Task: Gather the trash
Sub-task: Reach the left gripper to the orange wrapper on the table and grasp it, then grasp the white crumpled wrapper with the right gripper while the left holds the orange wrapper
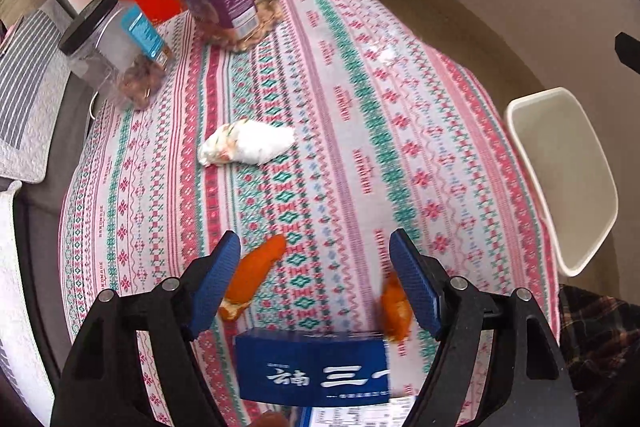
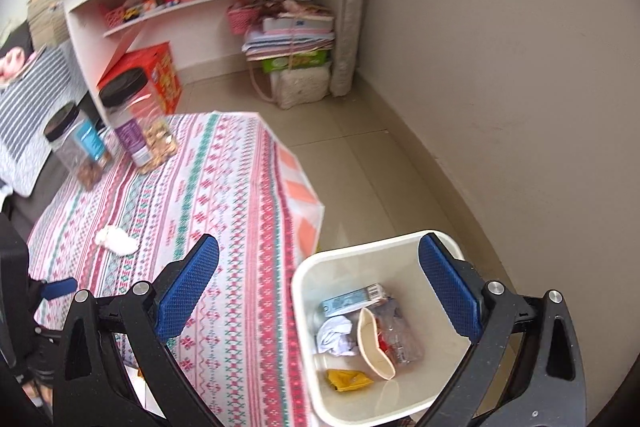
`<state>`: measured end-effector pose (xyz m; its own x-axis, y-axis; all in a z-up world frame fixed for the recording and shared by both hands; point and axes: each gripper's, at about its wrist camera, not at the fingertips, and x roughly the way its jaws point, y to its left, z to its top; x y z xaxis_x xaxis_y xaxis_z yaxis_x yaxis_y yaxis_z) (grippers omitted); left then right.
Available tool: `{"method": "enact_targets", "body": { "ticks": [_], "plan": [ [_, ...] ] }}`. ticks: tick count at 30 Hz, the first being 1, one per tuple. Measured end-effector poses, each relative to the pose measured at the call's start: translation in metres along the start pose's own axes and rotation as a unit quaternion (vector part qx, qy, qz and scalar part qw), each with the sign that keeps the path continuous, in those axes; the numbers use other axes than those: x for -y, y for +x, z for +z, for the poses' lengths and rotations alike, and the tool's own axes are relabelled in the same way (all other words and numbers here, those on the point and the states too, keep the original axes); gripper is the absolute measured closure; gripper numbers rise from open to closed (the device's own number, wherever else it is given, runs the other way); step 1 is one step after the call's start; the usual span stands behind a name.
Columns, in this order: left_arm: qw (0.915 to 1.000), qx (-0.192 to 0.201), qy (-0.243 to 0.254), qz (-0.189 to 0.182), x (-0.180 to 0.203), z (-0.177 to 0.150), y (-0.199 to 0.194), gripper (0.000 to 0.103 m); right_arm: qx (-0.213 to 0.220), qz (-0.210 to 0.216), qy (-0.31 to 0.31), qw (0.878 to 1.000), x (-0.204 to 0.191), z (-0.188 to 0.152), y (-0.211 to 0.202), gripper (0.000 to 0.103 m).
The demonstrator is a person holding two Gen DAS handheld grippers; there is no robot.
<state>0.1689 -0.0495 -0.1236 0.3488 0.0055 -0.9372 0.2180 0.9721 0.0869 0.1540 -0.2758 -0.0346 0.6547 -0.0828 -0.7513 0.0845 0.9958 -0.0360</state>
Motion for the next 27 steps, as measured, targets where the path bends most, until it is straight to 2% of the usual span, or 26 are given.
{"method": "enact_targets", "body": {
  "ticks": [5, 9, 12, 14, 17, 20, 23, 27],
  "plan": [
    [0.9976, -0.067, -0.007, -0.011, -0.04, -0.01, 0.038, 0.028, -0.005, 0.006, -0.043, 0.999, -0.037, 0.0, 0.013, 0.007],
    [0.9948, -0.098, 0.0, -0.027, -0.054, -0.018, 0.057, 0.03, -0.01, 0.019, -0.07, 0.997, -0.062, 0.0, 0.024, 0.007],
    [0.994, -0.105, -0.001, -0.031, -0.059, -0.022, 0.067, 0.051, -0.013, 0.031, -0.087, 0.996, -0.081, 0.001, 0.033, 0.007],
    [0.994, -0.1, -0.005, -0.044, -0.062, -0.023, 0.069, 0.066, -0.012, 0.037, -0.099, 0.994, -0.093, 0.002, 0.038, 0.007],
    [0.9948, -0.091, -0.003, -0.045, -0.068, -0.022, 0.066, 0.079, -0.013, 0.051, -0.115, 0.992, -0.109, 0.002, 0.046, 0.007],
    [0.9951, -0.084, -0.021, -0.048, -0.083, -0.026, 0.058, 0.081, -0.013, 0.065, -0.137, 0.988, -0.126, 0.001, 0.055, 0.007],
    [0.9958, -0.068, -0.052, -0.032, -0.113, -0.033, 0.045, 0.081, -0.008, 0.078, -0.169, 0.983, -0.144, -0.004, 0.063, 0.007],
    [0.9926, -0.033, -0.114, -0.025, -0.152, -0.048, 0.014, 0.081, -0.028, 0.136, -0.189, 0.972, -0.169, -0.009, 0.073, 0.007]
  ]
}}
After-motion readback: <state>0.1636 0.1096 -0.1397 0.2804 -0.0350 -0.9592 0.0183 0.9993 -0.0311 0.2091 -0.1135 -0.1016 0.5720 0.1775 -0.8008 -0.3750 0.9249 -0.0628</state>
